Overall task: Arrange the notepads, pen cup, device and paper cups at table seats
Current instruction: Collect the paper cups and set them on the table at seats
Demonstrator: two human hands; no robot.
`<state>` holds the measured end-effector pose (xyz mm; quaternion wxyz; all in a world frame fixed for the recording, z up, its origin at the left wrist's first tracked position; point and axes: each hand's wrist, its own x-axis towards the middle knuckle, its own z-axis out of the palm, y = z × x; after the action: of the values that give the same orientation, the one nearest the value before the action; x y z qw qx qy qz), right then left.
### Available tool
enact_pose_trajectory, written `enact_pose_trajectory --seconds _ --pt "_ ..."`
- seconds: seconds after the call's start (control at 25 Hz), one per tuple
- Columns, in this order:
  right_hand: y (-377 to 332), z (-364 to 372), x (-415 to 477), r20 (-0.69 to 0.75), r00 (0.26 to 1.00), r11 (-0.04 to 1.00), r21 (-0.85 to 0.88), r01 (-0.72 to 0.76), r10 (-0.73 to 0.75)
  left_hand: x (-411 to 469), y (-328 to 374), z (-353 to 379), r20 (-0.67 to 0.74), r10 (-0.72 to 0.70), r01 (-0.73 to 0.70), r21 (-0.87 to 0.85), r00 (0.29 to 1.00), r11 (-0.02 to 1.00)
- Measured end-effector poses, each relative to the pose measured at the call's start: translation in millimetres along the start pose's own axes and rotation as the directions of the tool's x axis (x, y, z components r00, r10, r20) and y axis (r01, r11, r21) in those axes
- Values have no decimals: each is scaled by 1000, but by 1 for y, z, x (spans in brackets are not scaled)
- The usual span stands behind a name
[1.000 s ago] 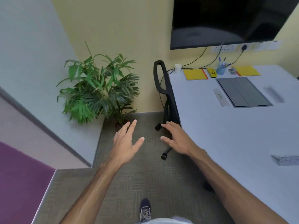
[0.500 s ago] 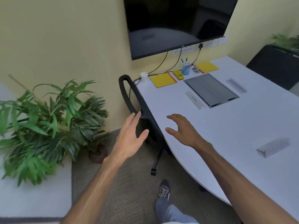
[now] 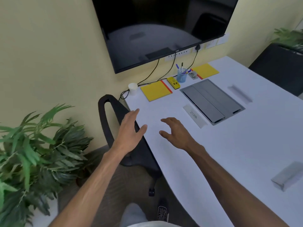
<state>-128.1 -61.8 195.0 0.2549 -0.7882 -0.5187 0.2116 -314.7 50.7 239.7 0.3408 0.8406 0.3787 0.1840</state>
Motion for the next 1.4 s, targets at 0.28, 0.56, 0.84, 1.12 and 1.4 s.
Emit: enact_pose_trajectory --seconds 0.28,0.56,0.84,1.12,1.4 --pt "15 12 81 49 996 997 20 -80 78 104 -18 26 76 -87 96 -121 993 988" --pt "24 38 170 64 977 978 27 -207 205 267 -90 46 101 -391 400 -363 915 842" --pt "47 87 250 76 959 961 12 -276 274 394 -176 78 72 -495 494 -275 866 824" --pt "63 122 294 64 956 958 10 -287 286 466 -227 113 -20 -524 521 -90 851 849" --pt "71 130 301 44 952 953 30 -303 301 491 -243 126 -89 -511 512 -7 855 859"
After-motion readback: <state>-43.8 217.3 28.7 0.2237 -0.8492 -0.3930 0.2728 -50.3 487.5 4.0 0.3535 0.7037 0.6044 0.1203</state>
